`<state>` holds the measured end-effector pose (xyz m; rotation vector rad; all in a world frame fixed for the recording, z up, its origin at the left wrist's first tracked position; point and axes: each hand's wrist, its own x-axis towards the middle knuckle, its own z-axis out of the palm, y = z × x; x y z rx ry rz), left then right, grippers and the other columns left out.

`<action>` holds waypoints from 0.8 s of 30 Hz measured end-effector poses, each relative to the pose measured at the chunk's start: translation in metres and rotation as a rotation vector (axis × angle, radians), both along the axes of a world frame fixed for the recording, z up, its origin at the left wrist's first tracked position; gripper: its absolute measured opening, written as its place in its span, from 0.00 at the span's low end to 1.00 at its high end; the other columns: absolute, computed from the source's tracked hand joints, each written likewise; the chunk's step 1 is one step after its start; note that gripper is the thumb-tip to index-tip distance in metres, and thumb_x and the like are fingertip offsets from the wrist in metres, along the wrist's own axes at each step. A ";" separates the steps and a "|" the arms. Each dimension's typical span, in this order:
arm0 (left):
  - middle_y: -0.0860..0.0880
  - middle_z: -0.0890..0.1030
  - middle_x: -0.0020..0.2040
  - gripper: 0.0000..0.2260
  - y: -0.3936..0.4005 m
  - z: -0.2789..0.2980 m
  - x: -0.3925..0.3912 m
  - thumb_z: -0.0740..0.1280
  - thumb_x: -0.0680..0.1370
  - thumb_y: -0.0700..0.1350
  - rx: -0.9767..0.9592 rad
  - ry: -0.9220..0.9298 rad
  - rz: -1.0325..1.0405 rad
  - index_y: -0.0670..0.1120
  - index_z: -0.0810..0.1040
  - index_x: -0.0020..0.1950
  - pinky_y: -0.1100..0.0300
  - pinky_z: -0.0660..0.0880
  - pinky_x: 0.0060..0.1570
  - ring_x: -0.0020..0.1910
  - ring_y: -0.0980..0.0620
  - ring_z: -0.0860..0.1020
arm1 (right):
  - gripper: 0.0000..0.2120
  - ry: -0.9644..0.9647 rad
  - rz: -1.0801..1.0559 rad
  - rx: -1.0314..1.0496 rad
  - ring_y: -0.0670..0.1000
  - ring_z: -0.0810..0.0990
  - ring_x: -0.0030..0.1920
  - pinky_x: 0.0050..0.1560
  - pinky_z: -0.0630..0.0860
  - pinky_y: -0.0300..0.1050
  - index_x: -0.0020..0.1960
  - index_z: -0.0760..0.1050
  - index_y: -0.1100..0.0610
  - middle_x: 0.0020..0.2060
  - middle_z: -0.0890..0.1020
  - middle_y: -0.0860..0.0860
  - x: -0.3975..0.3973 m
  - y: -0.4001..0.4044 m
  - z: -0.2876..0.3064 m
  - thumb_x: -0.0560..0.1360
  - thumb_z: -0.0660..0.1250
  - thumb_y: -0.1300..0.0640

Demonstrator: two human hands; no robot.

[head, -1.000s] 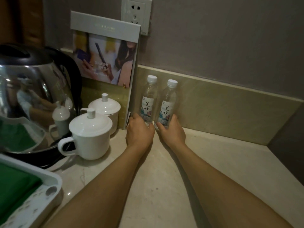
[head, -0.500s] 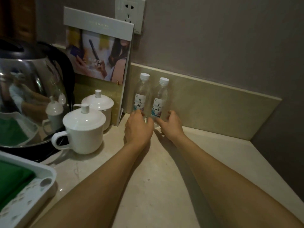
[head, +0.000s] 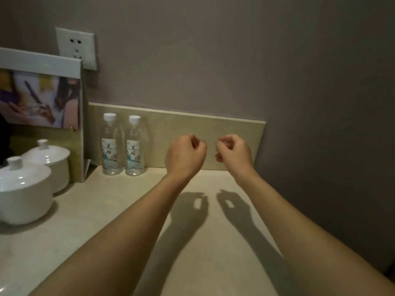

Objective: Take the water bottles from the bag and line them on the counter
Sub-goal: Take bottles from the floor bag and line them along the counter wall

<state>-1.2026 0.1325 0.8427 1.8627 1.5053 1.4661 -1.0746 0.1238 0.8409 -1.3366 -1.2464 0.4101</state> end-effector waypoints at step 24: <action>0.49 0.81 0.40 0.09 -0.197 -0.027 0.410 0.65 0.73 0.52 -0.063 0.213 -0.454 0.49 0.79 0.40 0.58 0.70 0.41 0.45 0.44 0.80 | 0.10 0.030 -0.462 -0.047 0.46 0.75 0.30 0.34 0.73 0.41 0.46 0.75 0.55 0.31 0.76 0.49 0.403 -0.253 -0.051 0.72 0.63 0.69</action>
